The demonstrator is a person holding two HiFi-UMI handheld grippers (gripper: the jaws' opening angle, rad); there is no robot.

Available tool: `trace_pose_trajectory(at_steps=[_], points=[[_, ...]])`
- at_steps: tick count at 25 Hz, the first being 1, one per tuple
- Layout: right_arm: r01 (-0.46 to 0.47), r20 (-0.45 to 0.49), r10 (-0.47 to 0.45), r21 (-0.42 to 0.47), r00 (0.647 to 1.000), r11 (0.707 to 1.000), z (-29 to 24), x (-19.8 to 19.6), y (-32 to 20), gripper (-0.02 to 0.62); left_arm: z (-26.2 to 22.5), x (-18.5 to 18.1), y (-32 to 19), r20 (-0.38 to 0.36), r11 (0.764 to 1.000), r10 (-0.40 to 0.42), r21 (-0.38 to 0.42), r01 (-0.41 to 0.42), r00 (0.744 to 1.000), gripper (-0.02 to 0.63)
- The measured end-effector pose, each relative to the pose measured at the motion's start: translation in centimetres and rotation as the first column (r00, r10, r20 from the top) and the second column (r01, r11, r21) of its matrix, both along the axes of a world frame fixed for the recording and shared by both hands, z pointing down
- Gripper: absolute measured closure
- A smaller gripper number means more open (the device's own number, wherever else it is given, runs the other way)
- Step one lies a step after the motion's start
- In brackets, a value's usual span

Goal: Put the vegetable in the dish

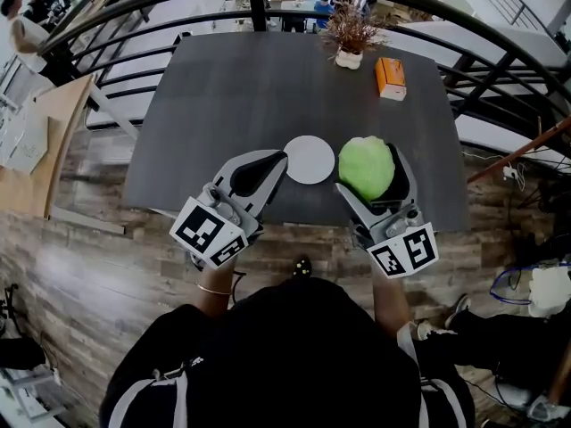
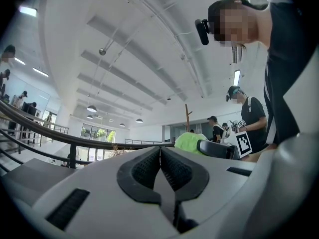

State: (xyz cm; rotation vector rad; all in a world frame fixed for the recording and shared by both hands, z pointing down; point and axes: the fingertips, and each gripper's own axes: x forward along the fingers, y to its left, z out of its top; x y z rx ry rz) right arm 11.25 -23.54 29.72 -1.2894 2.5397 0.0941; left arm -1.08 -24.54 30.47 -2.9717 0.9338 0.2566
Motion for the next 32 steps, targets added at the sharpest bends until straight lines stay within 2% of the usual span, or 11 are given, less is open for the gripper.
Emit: trace_pose_trajectory(at_steps=[20,32], points=[[0.051,-0.027,-0.052,-0.024,0.998,0.998,1.7,2.0,-4.4,0.081,1.2,2.5,-3.7,0.017,0.998,-0.051,-0.022,0.051,0.999,0.594],[0.01,-0.032,-0.011,-0.045,0.999,0.999,2.0,0.2,-6.3,0.081,1.0,1.2,-6.1,0.035,0.999,-0.005,-0.034,0.006,0.999,0.595]])
